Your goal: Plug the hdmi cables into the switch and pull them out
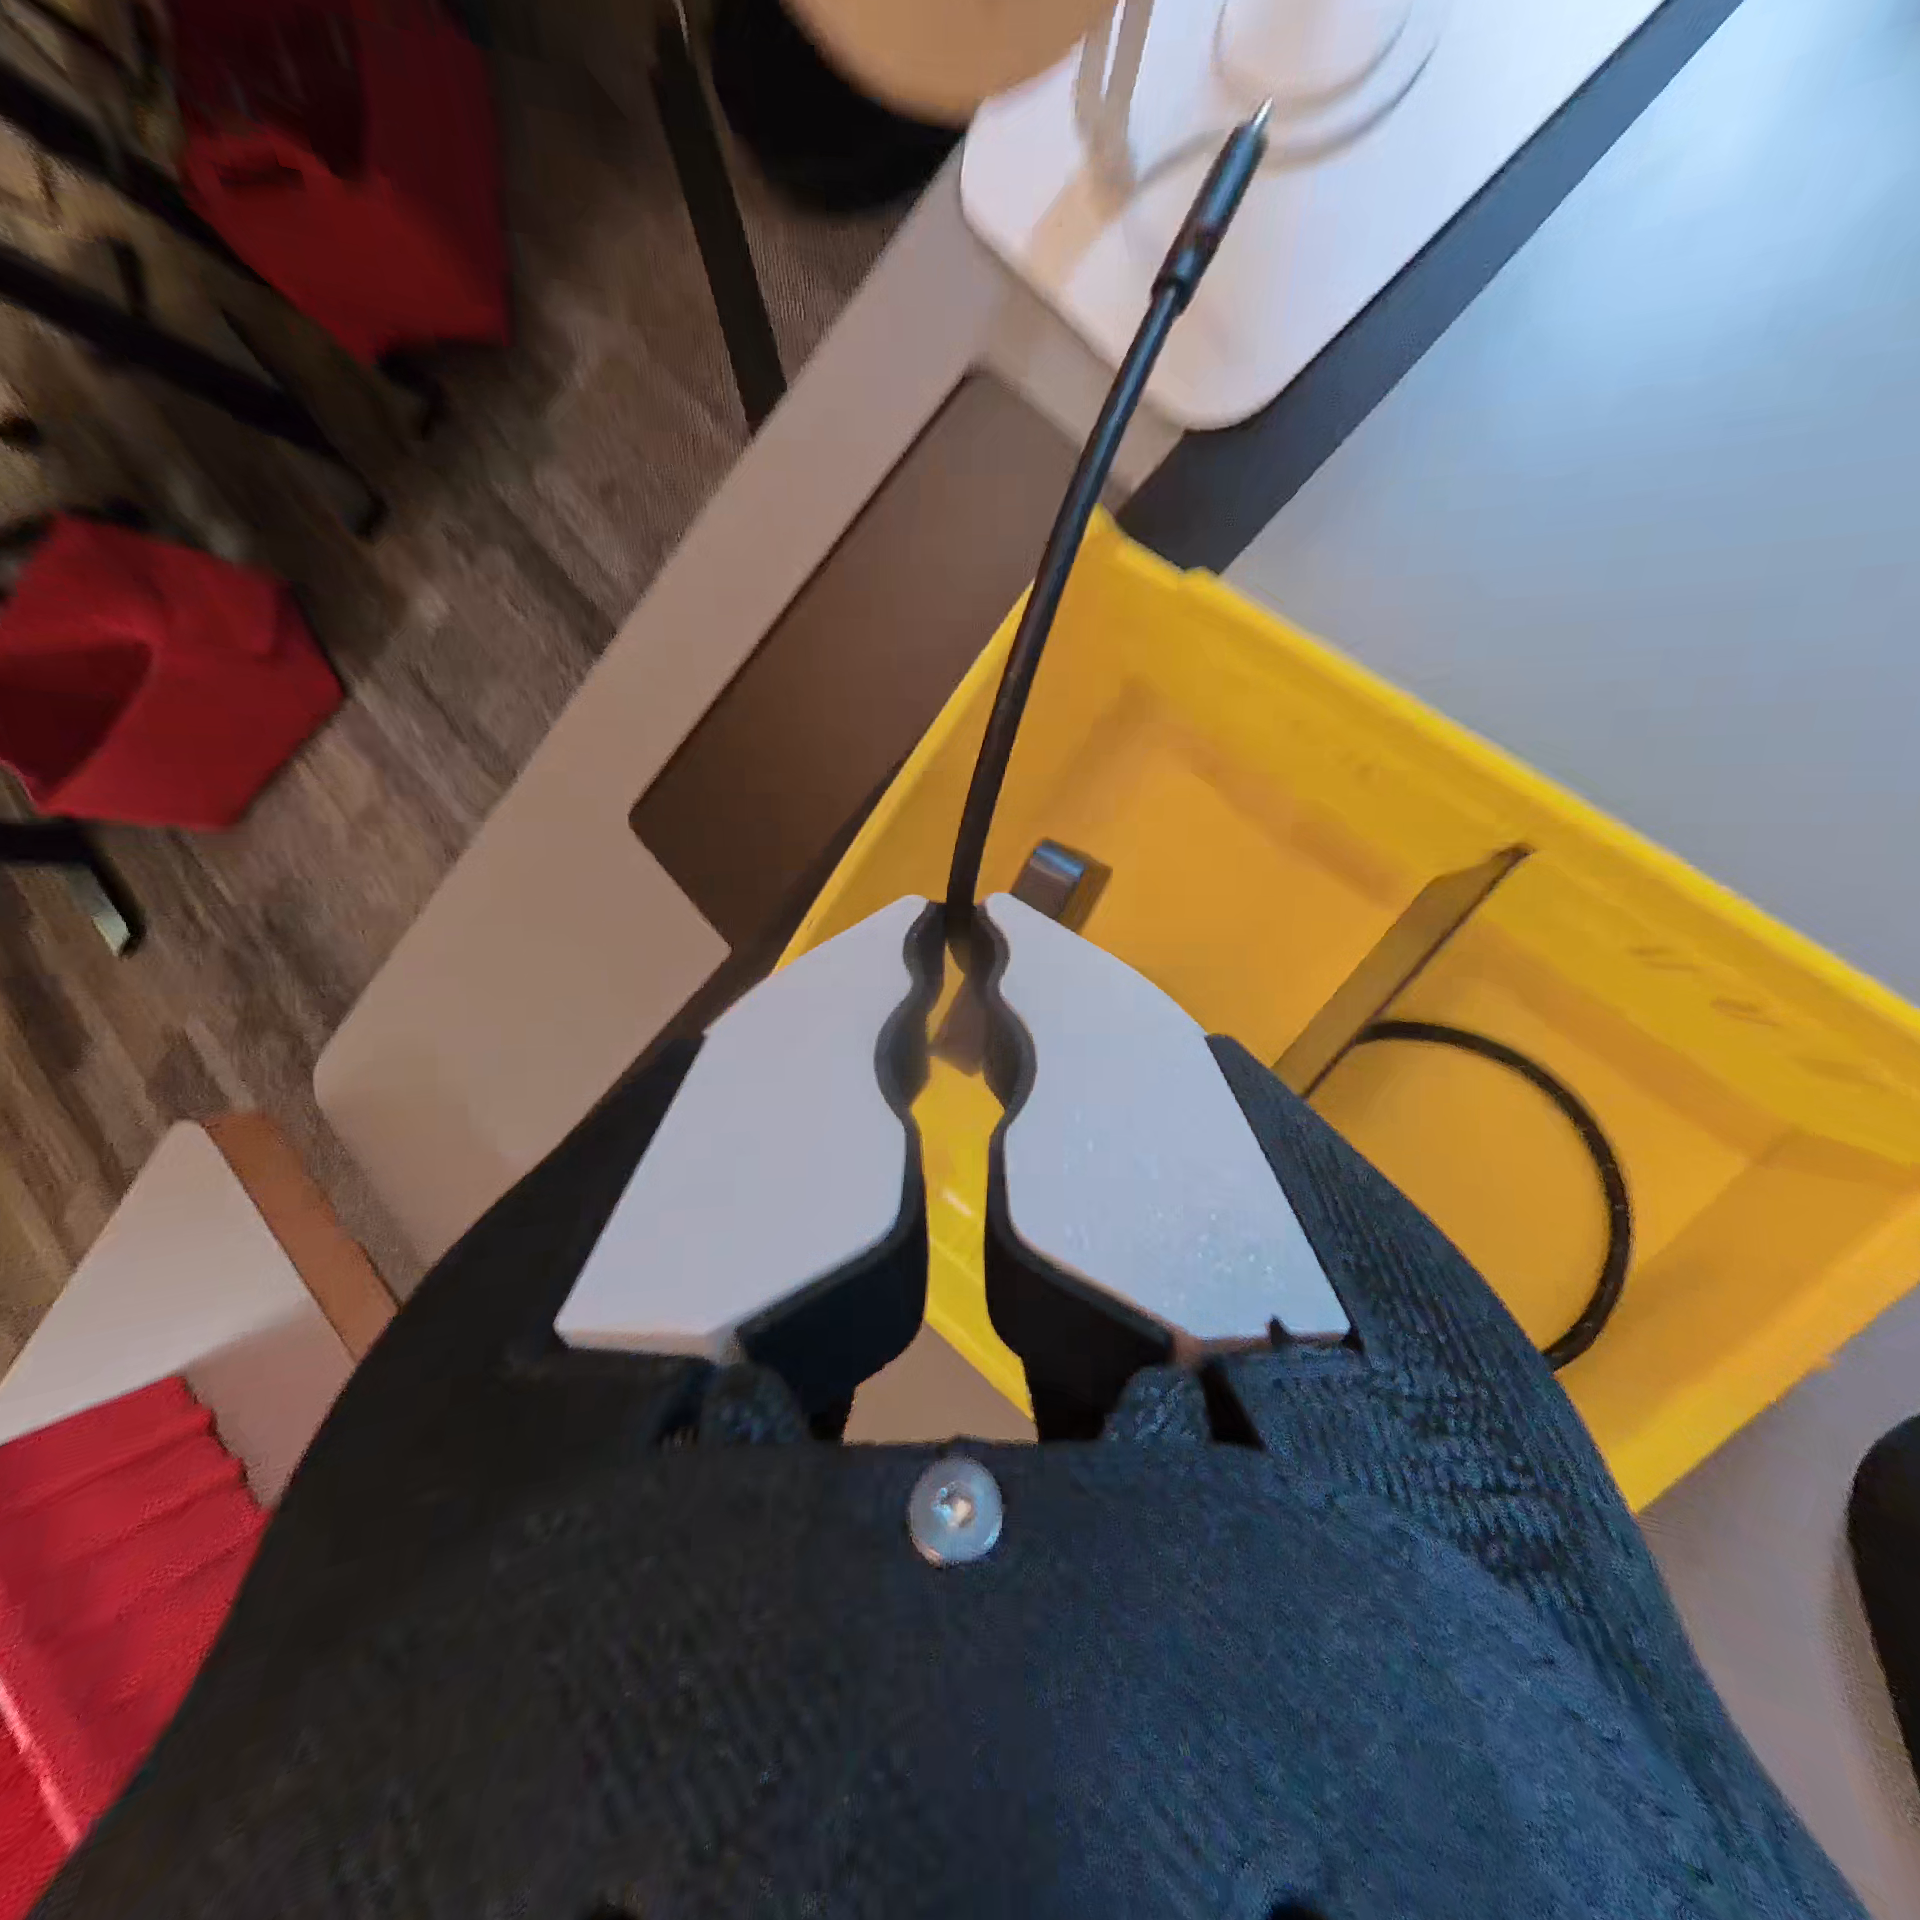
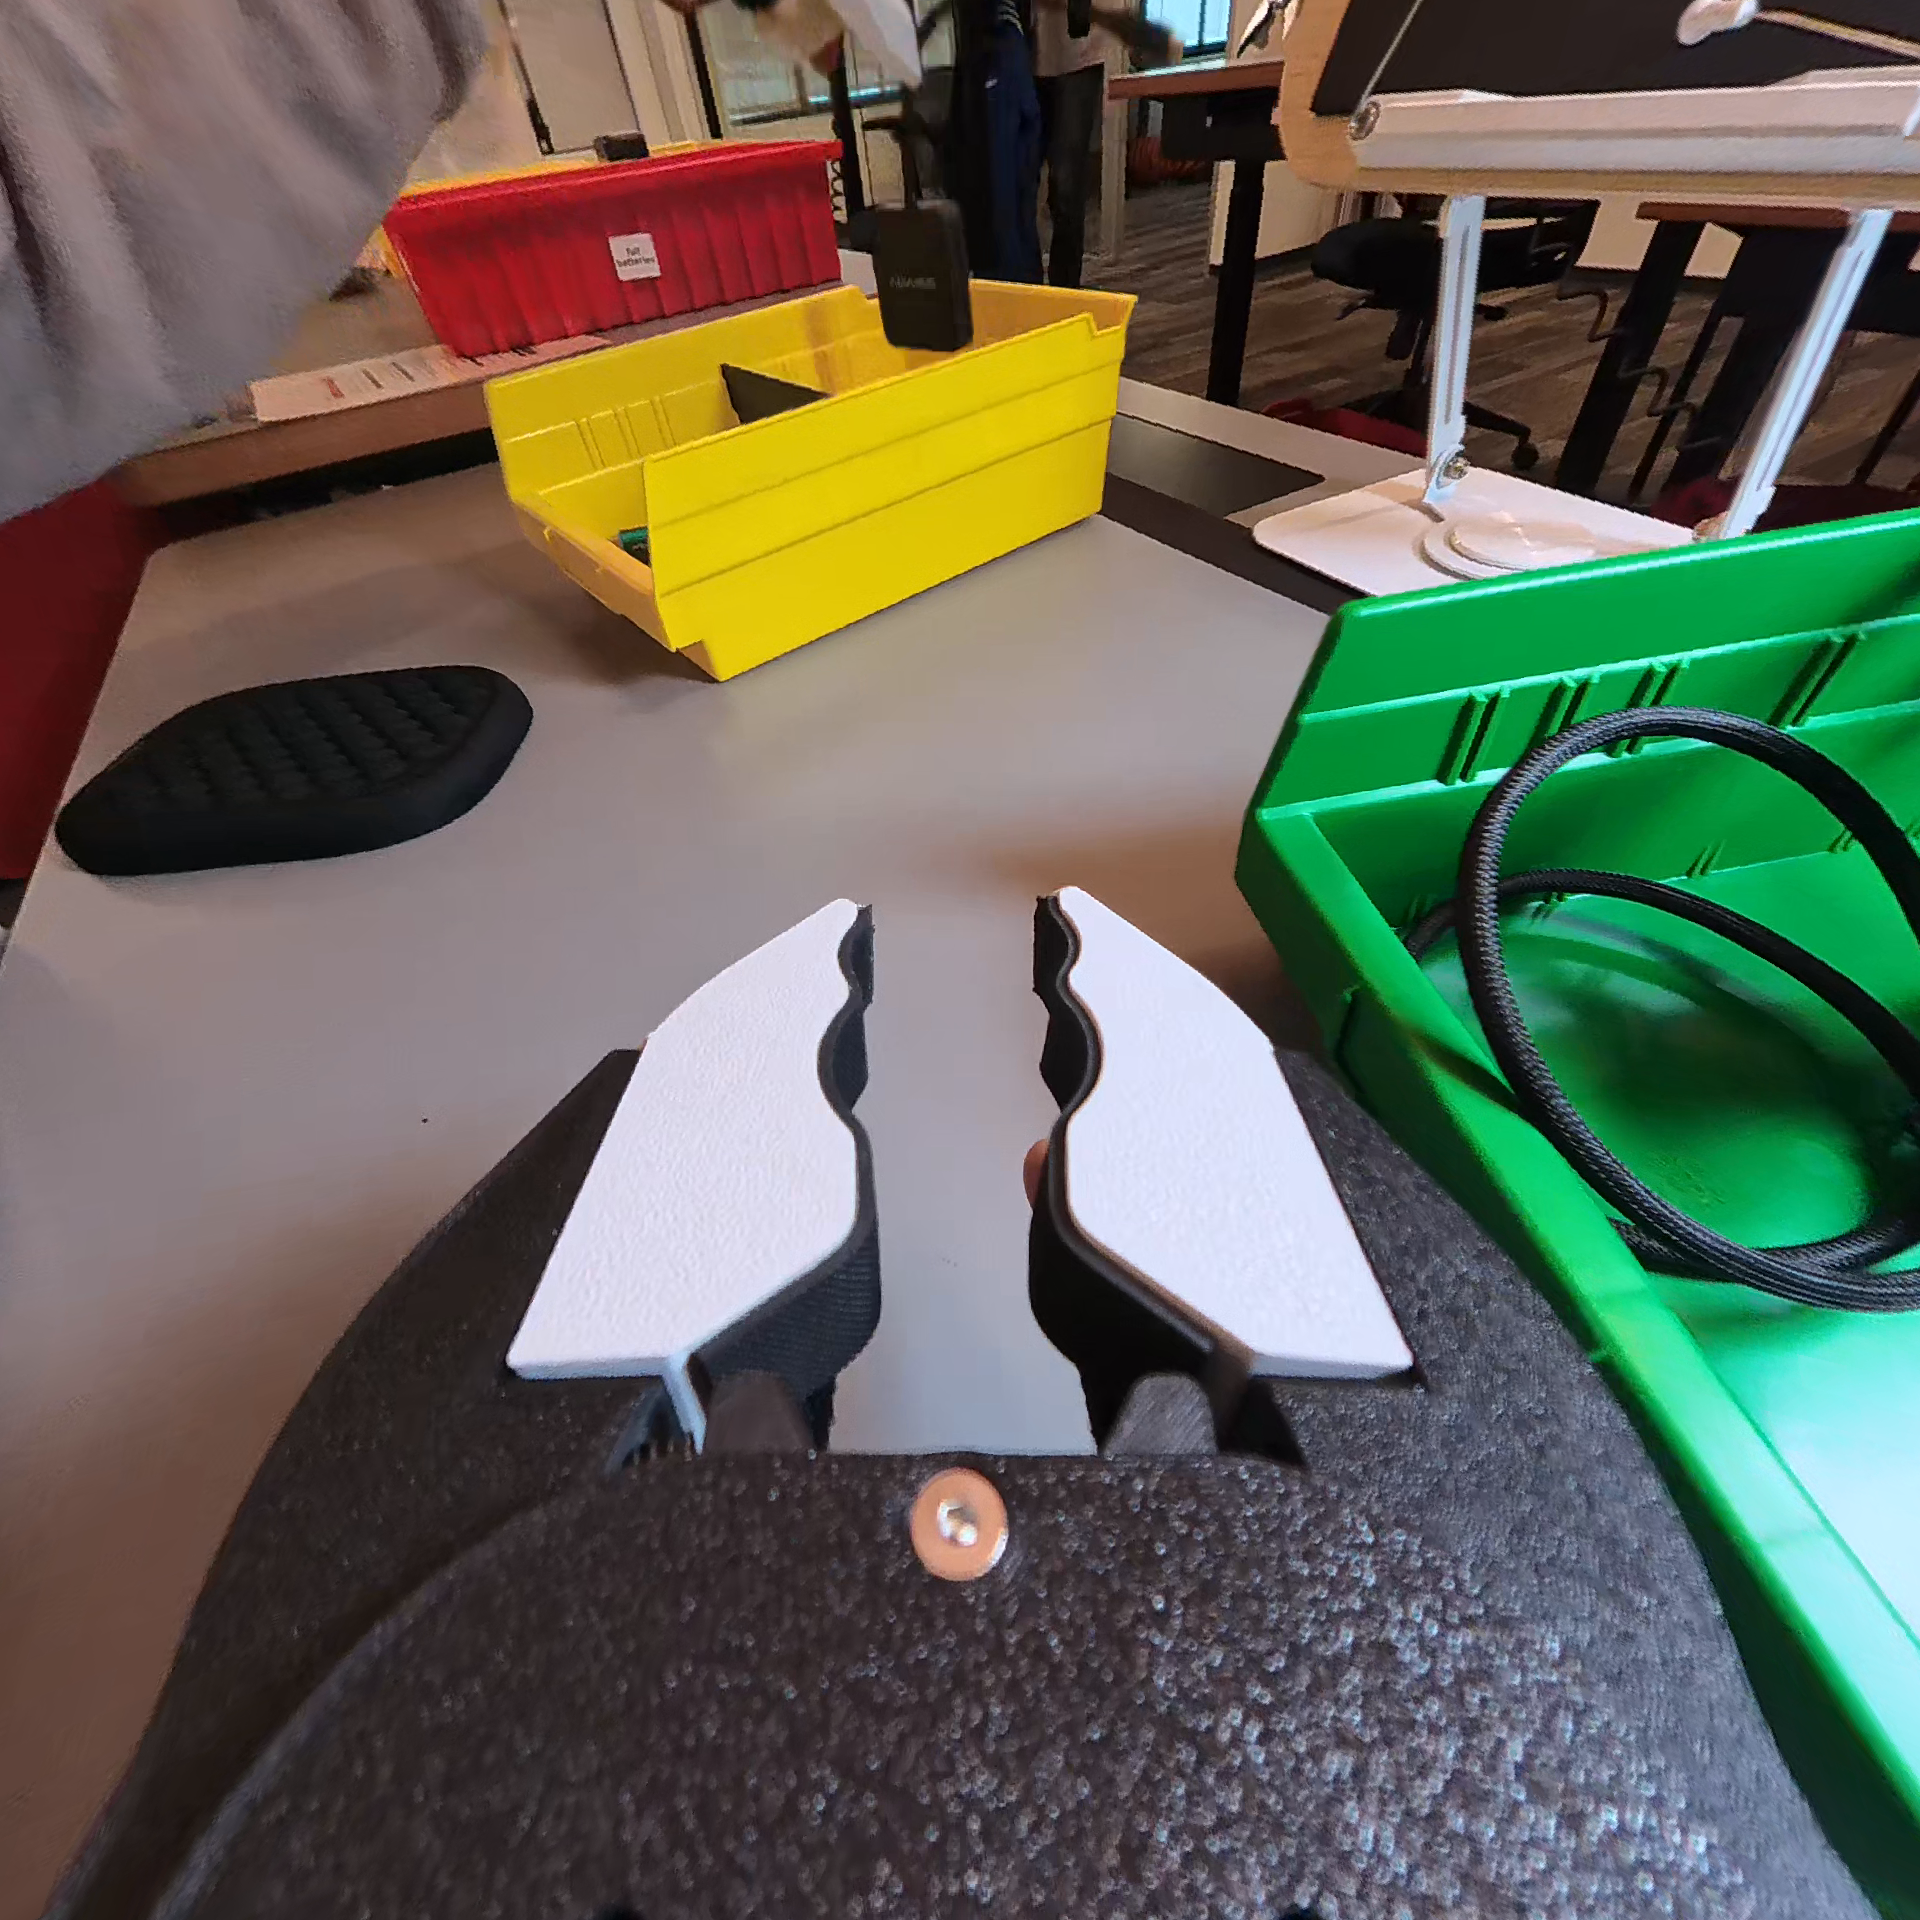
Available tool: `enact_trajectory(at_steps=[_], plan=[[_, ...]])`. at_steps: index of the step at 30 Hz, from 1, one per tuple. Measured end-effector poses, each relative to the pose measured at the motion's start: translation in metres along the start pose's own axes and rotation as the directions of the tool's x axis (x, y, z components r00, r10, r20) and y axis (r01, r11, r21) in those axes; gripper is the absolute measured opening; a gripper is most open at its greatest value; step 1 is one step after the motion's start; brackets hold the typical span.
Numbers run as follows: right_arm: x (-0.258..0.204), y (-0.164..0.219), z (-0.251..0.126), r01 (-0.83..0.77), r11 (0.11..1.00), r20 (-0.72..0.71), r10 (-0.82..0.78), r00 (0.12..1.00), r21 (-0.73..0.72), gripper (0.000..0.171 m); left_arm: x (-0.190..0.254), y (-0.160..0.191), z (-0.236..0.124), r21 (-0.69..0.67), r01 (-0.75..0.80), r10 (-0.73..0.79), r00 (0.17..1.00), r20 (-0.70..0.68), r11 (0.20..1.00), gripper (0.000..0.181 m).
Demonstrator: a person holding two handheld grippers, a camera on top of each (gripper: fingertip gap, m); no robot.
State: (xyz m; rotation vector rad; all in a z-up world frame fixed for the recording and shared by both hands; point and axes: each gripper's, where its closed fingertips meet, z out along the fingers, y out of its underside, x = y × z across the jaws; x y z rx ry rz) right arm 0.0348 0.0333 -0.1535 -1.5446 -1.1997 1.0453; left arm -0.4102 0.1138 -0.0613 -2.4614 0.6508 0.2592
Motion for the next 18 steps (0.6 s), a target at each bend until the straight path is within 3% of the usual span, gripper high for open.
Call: enact_trajectory(at_steps=[1, 5, 10, 15, 18], plan=[[-0.002, 0.0, 0.001, 0.005, 1.0, 0.002, -0.005, 1.0, 0.0, 0.03, 0.007, -0.008, -0.011, 0.054, -0.004, 0.004, 1.0, -0.005, 0.999, 0.005], [-0.017, -0.005, 0.009, 0.041, 0.999, 0.017, -0.041, 0.999, 0.006, 0.03, 0.062, -0.041, -0.052, 0.292, 0.002, 0.036, 0.992, -0.124, 0.957, 0.005], [-0.048, -0.016, 0.03, 0.116, 0.993, 0.035, -0.116, 0.993, 0.019, 0.034, 0.173, -0.068, -0.086, 0.539, 0.109, 0.127, 0.916, -0.381, 0.835, 0.005], [-0.074, -0.029, 0.052, 0.186, 0.981, -0.028, -0.185, 0.982, 0.046, 0.056, 0.286, -0.074, -0.1, 0.633, 0.273, 0.23, 0.769, -0.596, 0.725, 0.005], [-0.091, -0.025, 0.067, 0.172, 0.984, 0.024, -0.173, 0.985, 0.041, 0.054, 0.327, -0.074, -0.1, 0.62, 0.384, 0.234, 0.689, -0.686, 0.684, 0.005]])
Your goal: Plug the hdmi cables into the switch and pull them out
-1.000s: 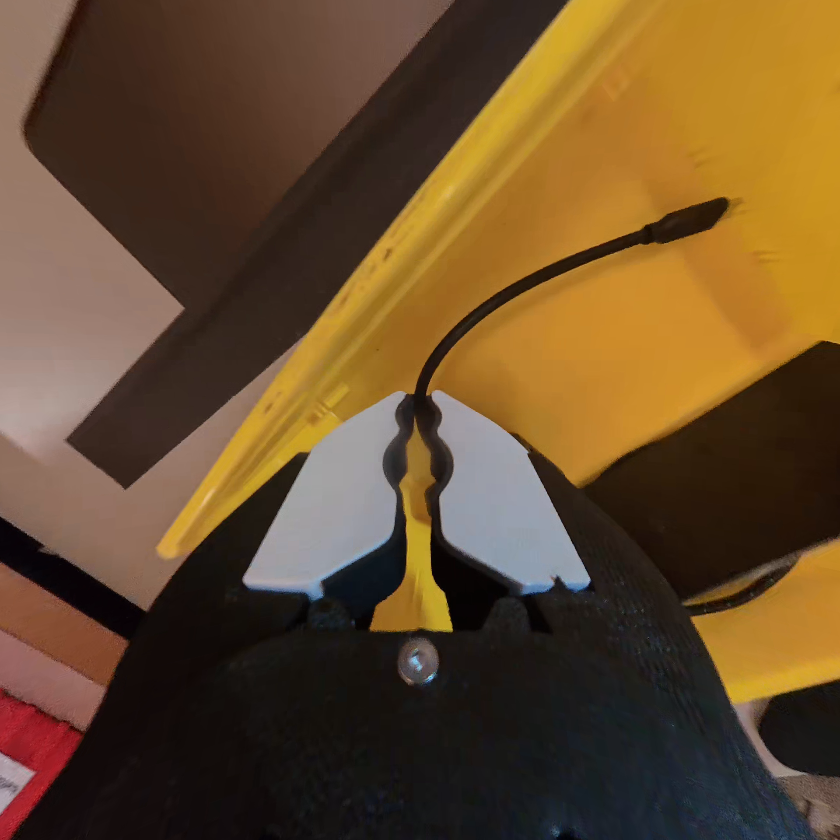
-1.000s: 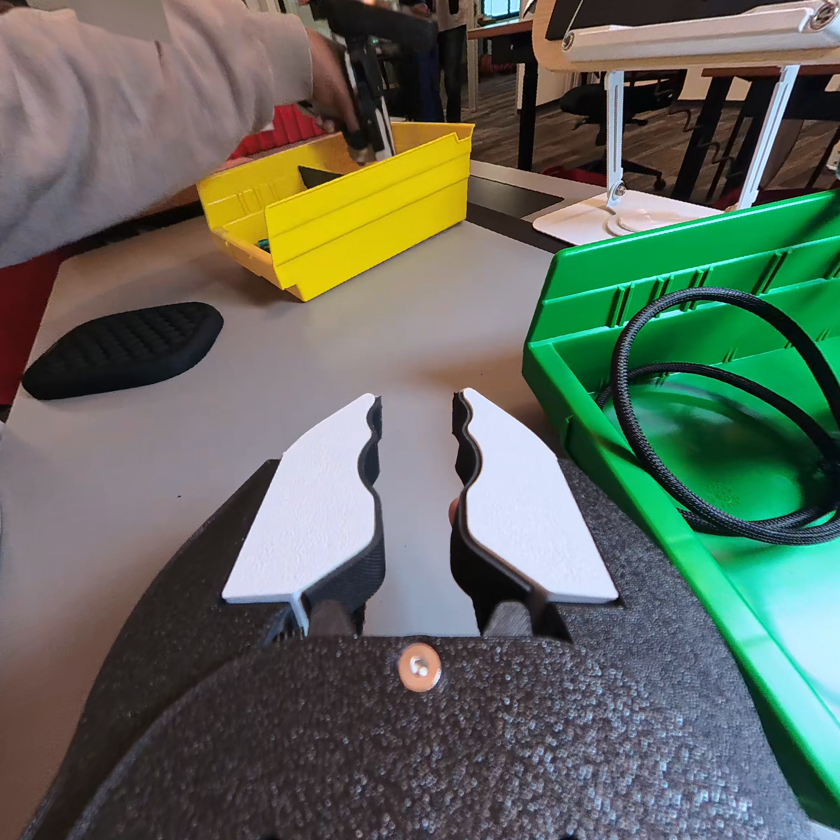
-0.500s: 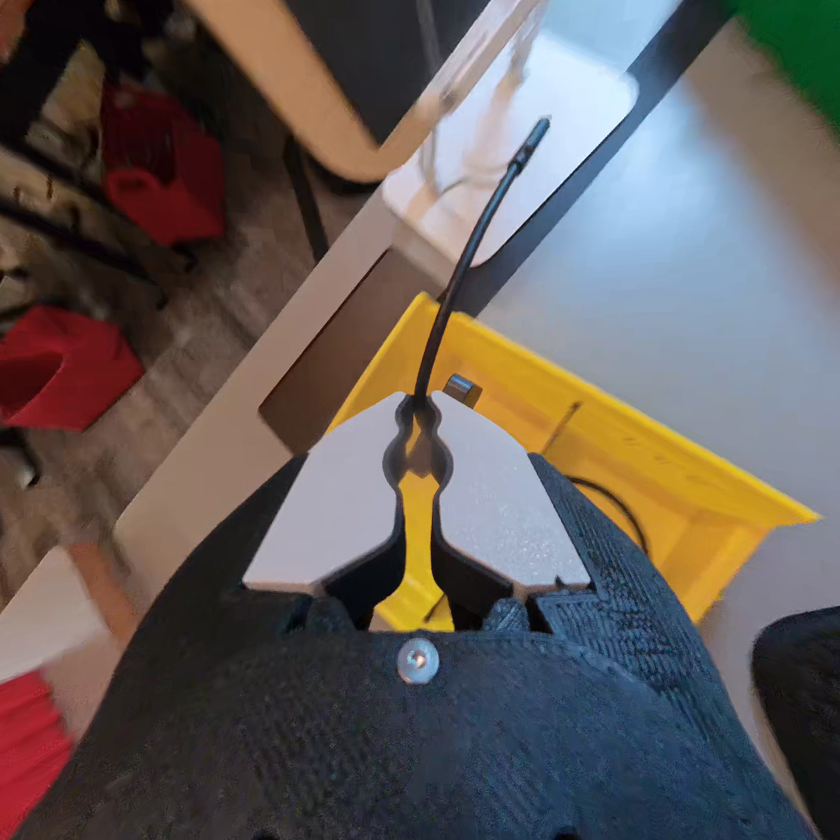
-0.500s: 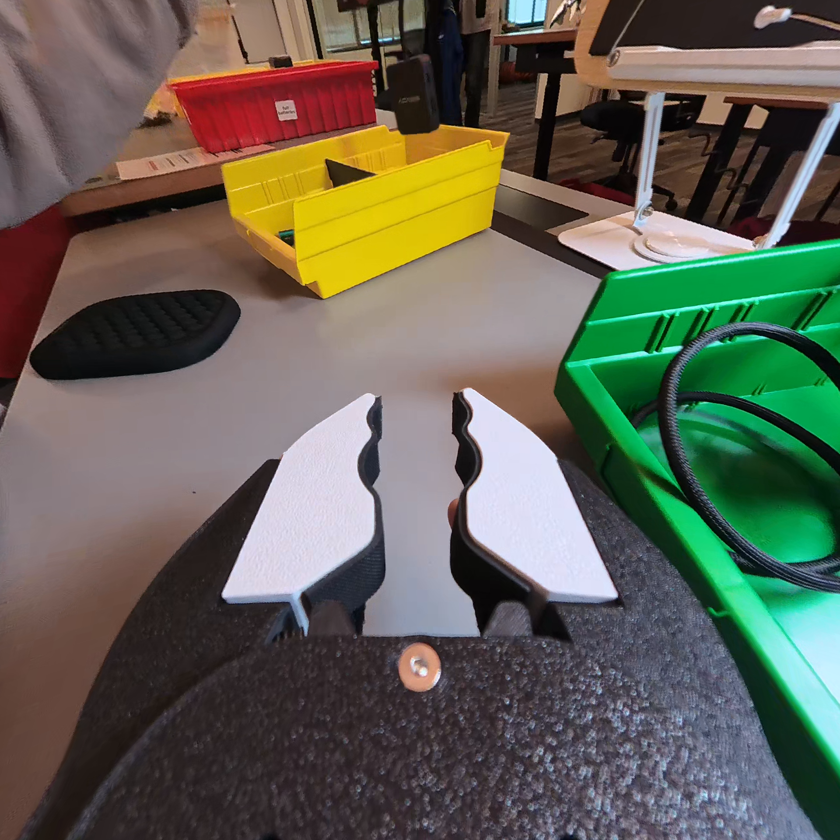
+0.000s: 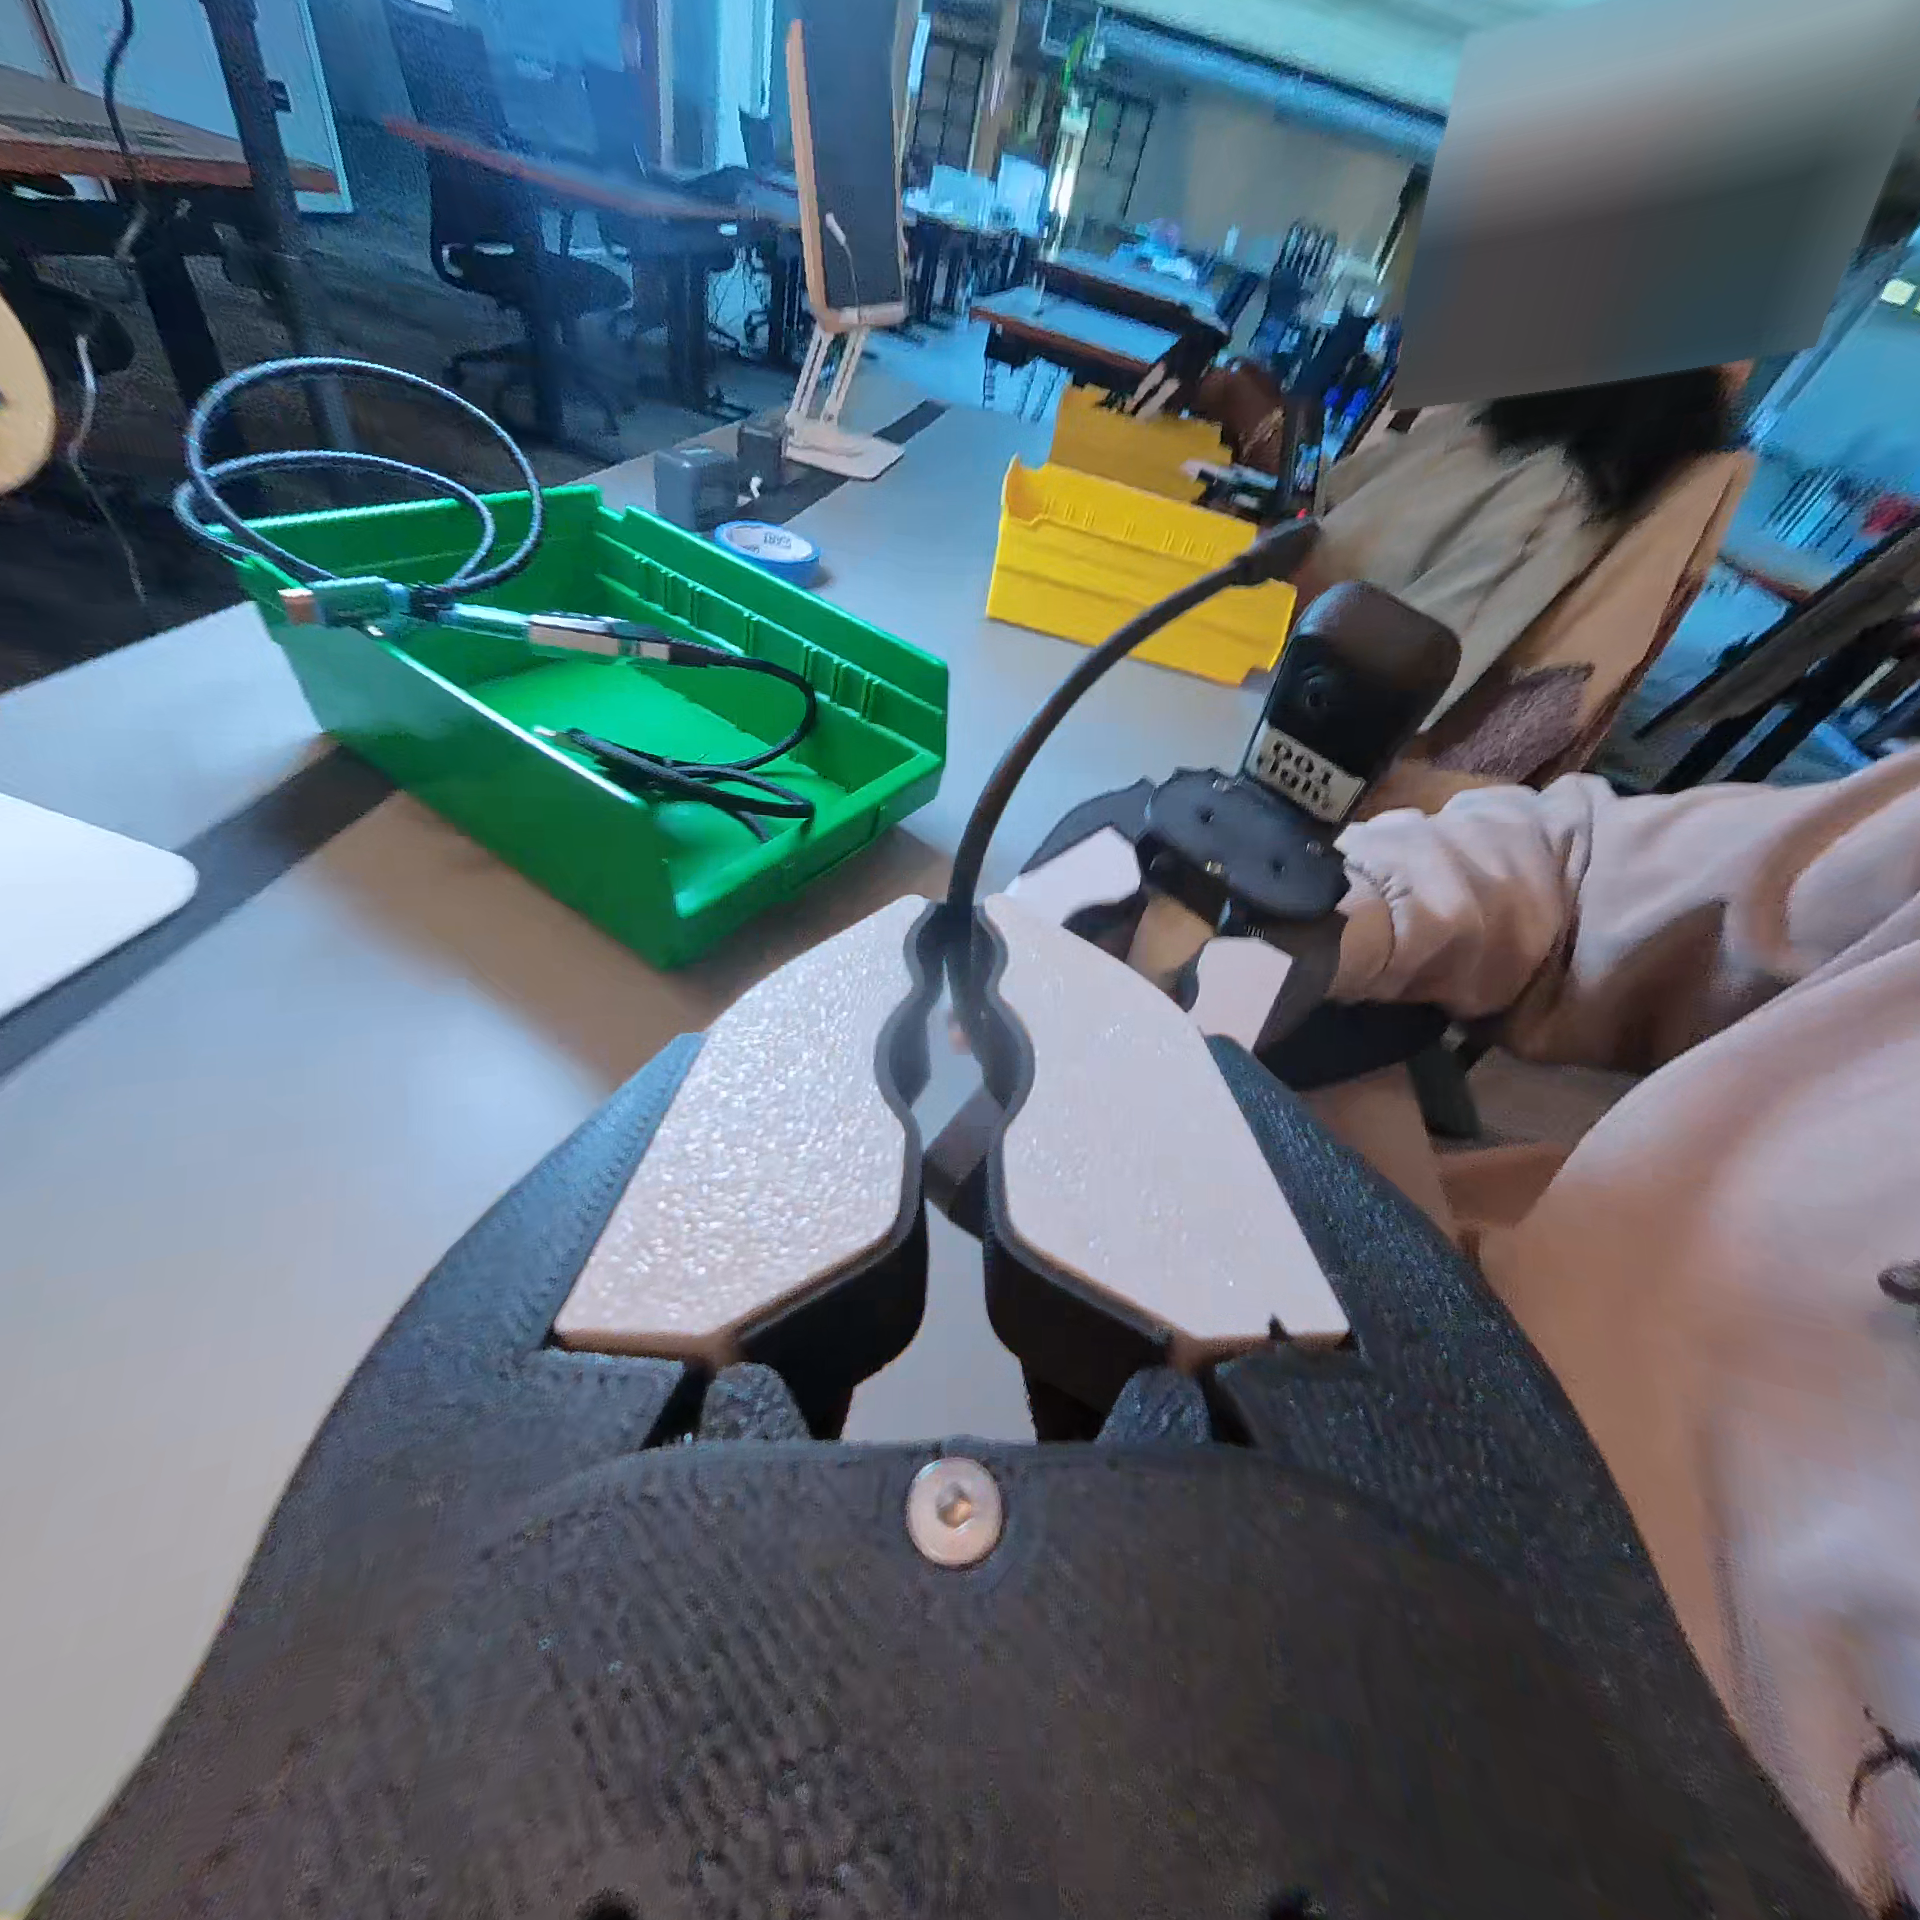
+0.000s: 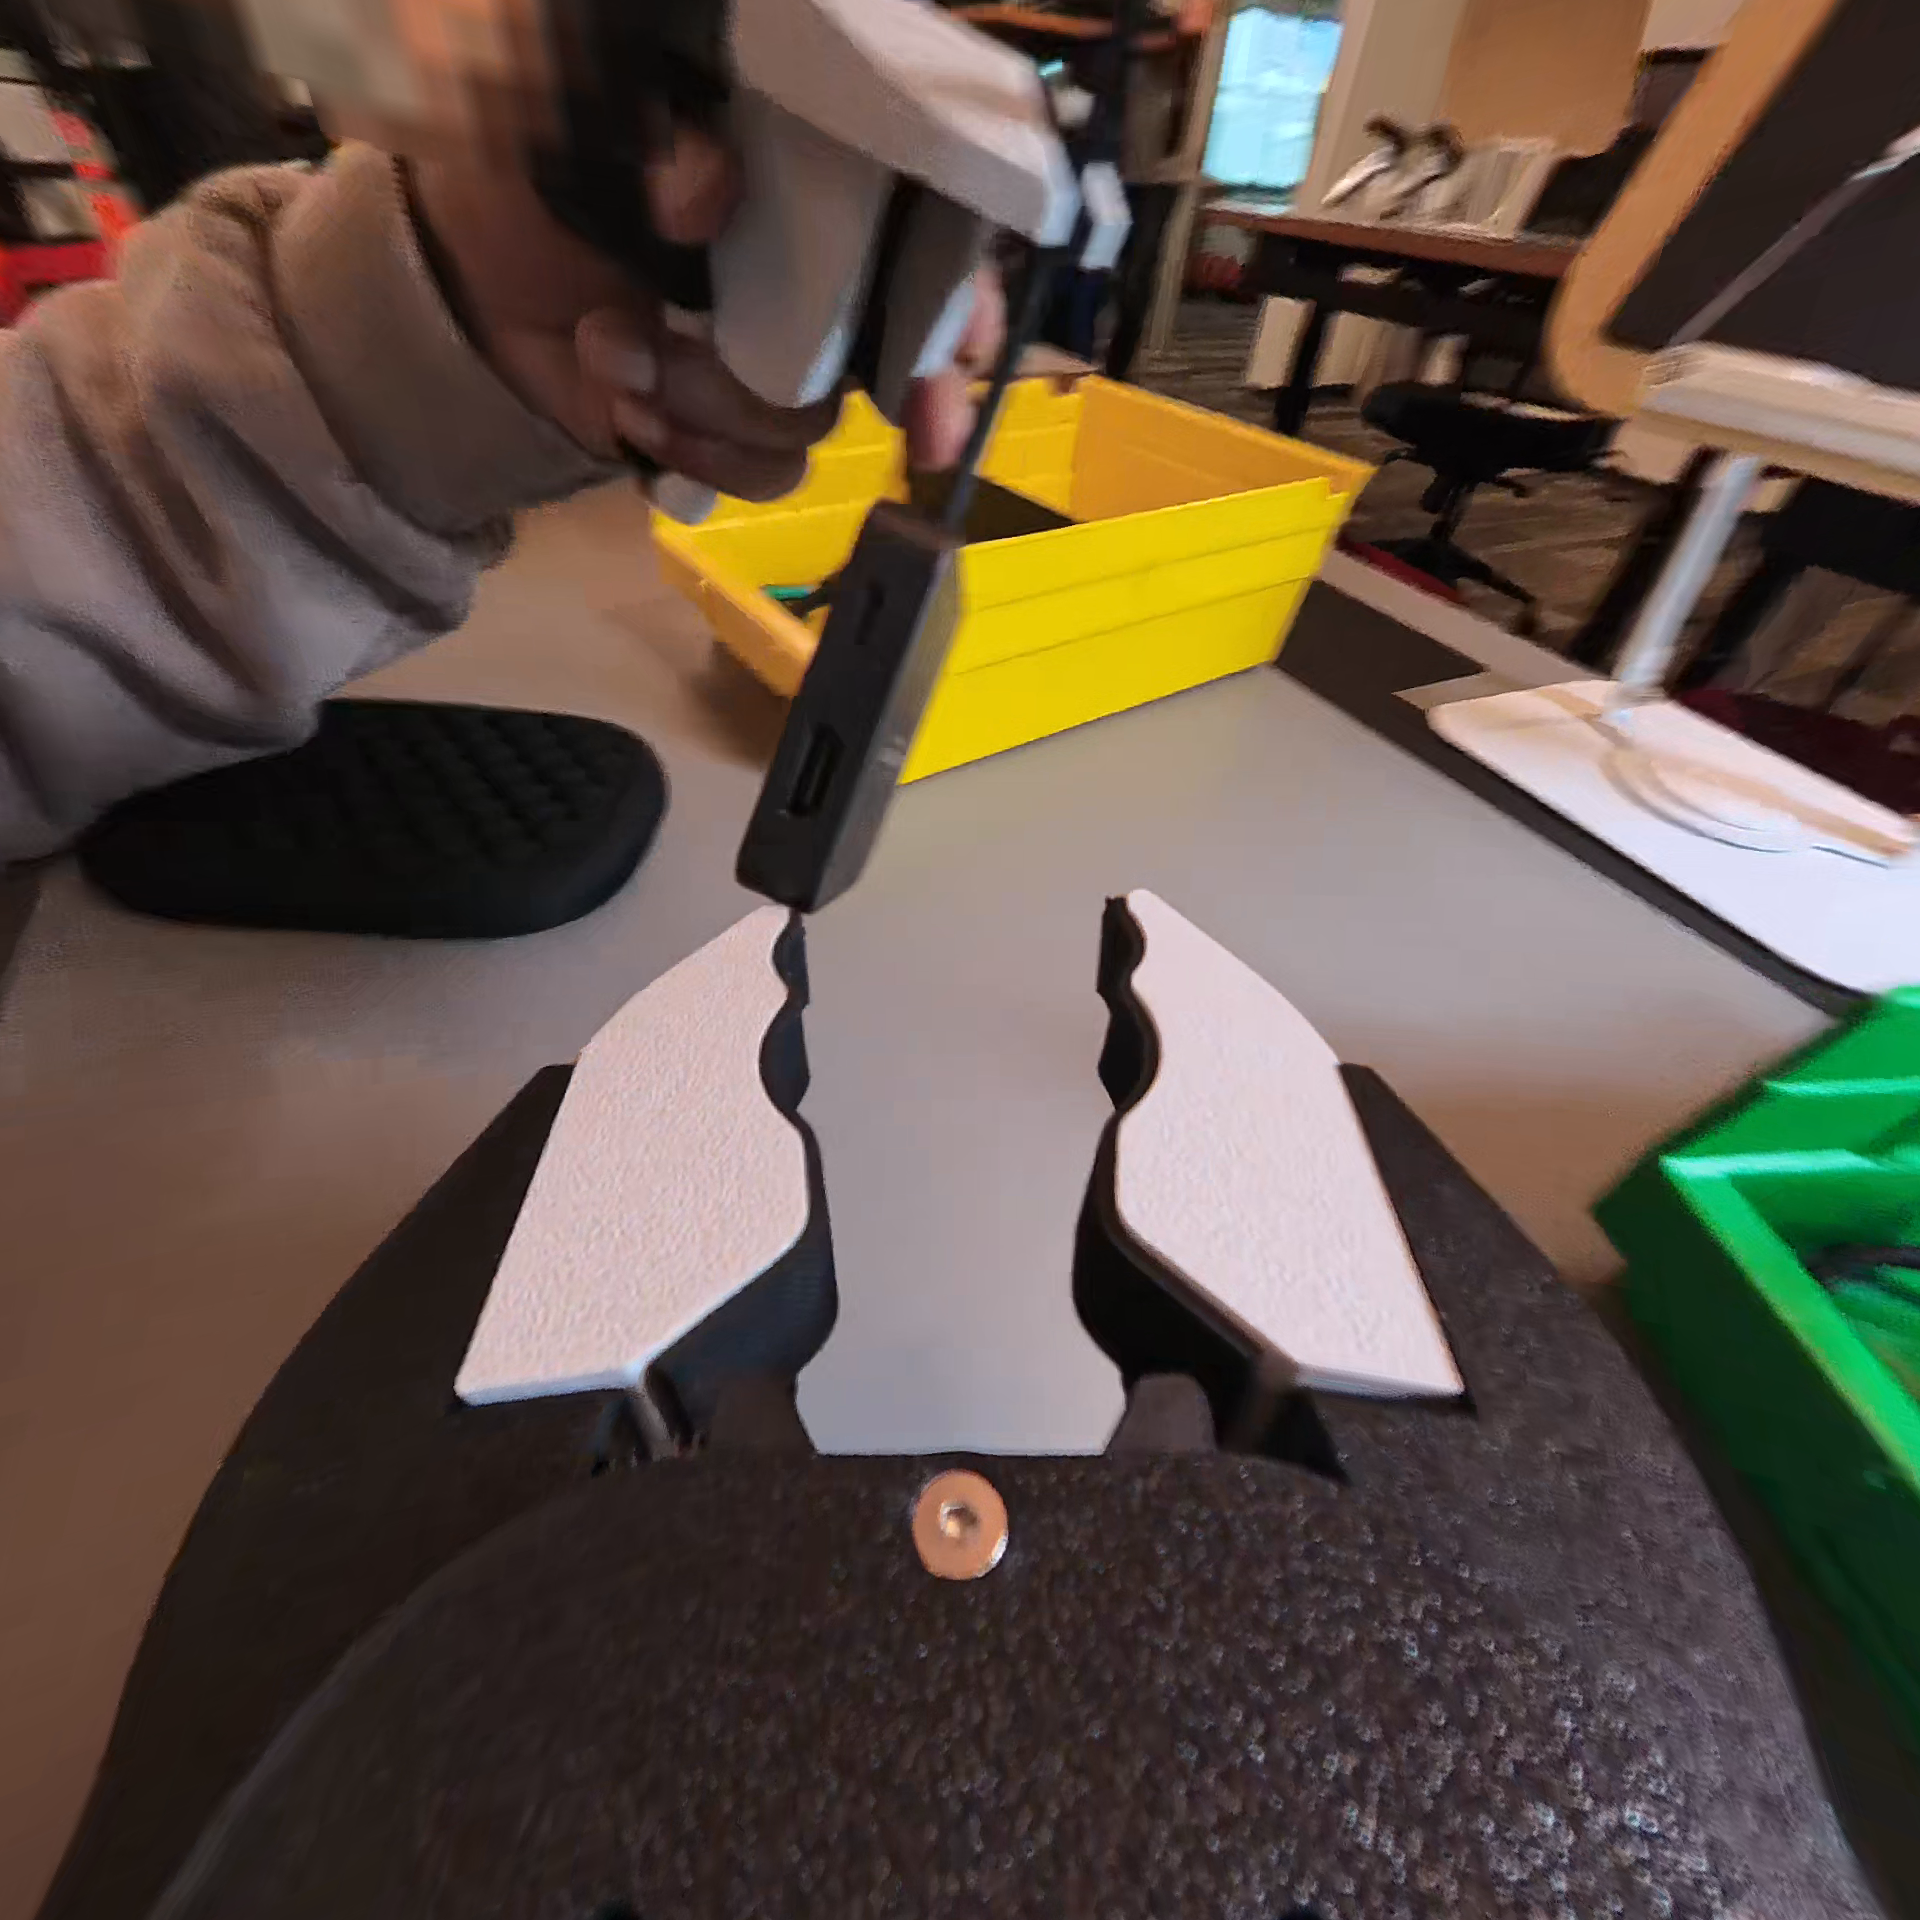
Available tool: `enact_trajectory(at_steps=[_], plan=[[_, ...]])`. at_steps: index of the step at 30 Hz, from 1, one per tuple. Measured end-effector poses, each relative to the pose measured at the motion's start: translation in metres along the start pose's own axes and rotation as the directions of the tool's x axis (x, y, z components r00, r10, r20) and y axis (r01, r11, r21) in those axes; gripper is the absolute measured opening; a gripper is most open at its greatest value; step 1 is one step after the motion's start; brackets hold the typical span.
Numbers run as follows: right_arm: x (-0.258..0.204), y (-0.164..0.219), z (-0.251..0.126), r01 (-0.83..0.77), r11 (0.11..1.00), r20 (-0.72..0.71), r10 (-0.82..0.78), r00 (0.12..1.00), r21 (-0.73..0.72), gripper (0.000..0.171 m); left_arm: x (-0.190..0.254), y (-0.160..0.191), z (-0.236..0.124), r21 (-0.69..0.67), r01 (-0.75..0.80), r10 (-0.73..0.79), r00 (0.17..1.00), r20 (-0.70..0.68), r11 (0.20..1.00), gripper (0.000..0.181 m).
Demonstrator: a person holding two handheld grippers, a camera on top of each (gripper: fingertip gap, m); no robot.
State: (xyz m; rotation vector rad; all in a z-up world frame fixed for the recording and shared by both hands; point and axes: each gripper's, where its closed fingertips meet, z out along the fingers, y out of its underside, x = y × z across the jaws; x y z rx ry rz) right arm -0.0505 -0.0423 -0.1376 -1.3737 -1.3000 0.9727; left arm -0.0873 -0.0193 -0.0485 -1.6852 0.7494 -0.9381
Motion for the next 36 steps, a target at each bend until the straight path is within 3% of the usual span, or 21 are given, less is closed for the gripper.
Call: enact_trajectory(at_steps=[4, 9, 11, 13, 16, 20, 25, 31, 33, 36], plan=[[-0.03, 0.006, 0.009, -0.038, 0.999, 0.163, 0.033, 0.986, 0.027, 0.039, -0.004, 0.016, 0.012, 0.068, 0.096, -0.095, 0.995, -0.006, 0.993, 0.005], [-0.032, 0.004, 0.016, -0.213, 0.977, 0.235, 0.203, 0.951, 0.021, 0.049, -0.017, 0.031, 0.019, 0.105, 0.203, -0.202, 0.979, -0.02, 0.974, 0.006], [-0.028, 0.007, 0.019, -0.255, 0.967, 0.235, 0.25, 0.939, -0.007, 0.026, -0.018, 0.036, 0.024, 0.105, 0.202, -0.203, 0.979, -0.009, 0.974, 0.006], [-0.02, 0.018, 0.022, -0.237, 0.97, 0.173, 0.243, 0.954, -0.056, 0.019, -0.018, 0.037, 0.027, 0.111, 0.204, -0.205, 0.979, -0.003, 0.973, 0.006], [-0.008, 0.016, 0.016, -0.261, 0.965, 0.135, 0.262, 0.956, -0.029, 0.017, -0.023, 0.036, 0.025, 0.134, 0.139, -0.148, 0.987, 0.062, 0.981, 0.007], [0.009, 0.005, 0.0, -0.425, 0.904, 0.166, 0.413, 0.896, 0.043, 0.014, -0.03, 0.044, 0.021, 0.066, -0.08, 0.063, 0.971, 0.229, 0.995, 0.037], [0.025, 0.003, -0.015, -0.609, 0.787, 0.217, 0.581, 0.784, 0.094, 0.014, -0.018, 0.05, 0.02, -0.094, -0.44, 0.439, 0.806, 0.397, 0.893, 0.049], [0.045, -0.008, -0.027, -0.741, 0.642, 0.265, 0.694, 0.67, 0.194, 0.013, 0.003, 0.075, 0.034, -0.245, -0.597, 0.64, 0.651, 0.409, 0.764, 0.05], [0.042, -0.014, -0.028, -0.772, 0.598, 0.295, 0.714, 0.635, 0.215, 0.014, 0.0, 0.084, 0.041, -0.349, -0.659, 0.741, 0.531, 0.411, 0.666, 0.053], [0.033, -0.023, -0.026, -0.769, 0.588, 0.297, 0.709, 0.639, 0.251, 0.014, -0.012, 0.074, 0.037, -0.515, -0.712, 0.853, 0.235, 0.466, 0.477, 0.053]])
